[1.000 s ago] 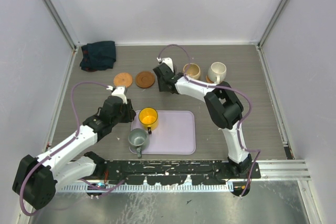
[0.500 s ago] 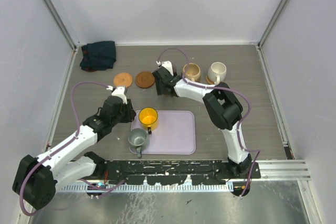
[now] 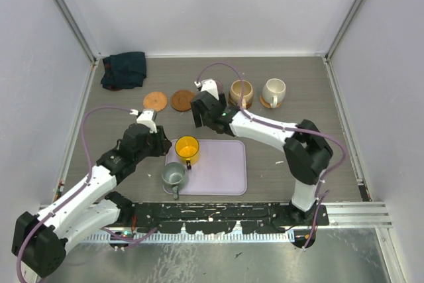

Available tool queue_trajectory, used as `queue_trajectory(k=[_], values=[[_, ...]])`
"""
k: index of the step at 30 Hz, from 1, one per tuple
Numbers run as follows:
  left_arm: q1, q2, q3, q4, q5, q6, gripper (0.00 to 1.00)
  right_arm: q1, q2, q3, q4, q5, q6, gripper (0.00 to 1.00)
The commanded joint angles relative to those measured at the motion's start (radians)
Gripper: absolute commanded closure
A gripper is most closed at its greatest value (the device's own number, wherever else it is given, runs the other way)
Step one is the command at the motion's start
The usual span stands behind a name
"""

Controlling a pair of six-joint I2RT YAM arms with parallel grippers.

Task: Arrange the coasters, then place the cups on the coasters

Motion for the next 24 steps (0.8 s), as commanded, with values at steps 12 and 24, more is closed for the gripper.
queue_trajectory(k=[12,24], values=[[-0.083,-0.15,0.025,-0.166,0.151,-0.036,0.38,-0.036,-0.382,-0.236,0.101,0.13,0.046,0.16],[-0.205,-0.035,0.055,-0.096,0.114,-0.015,0.28,-0.037,-0.409,-0.301,0.133,0.058,0.077,0.16]])
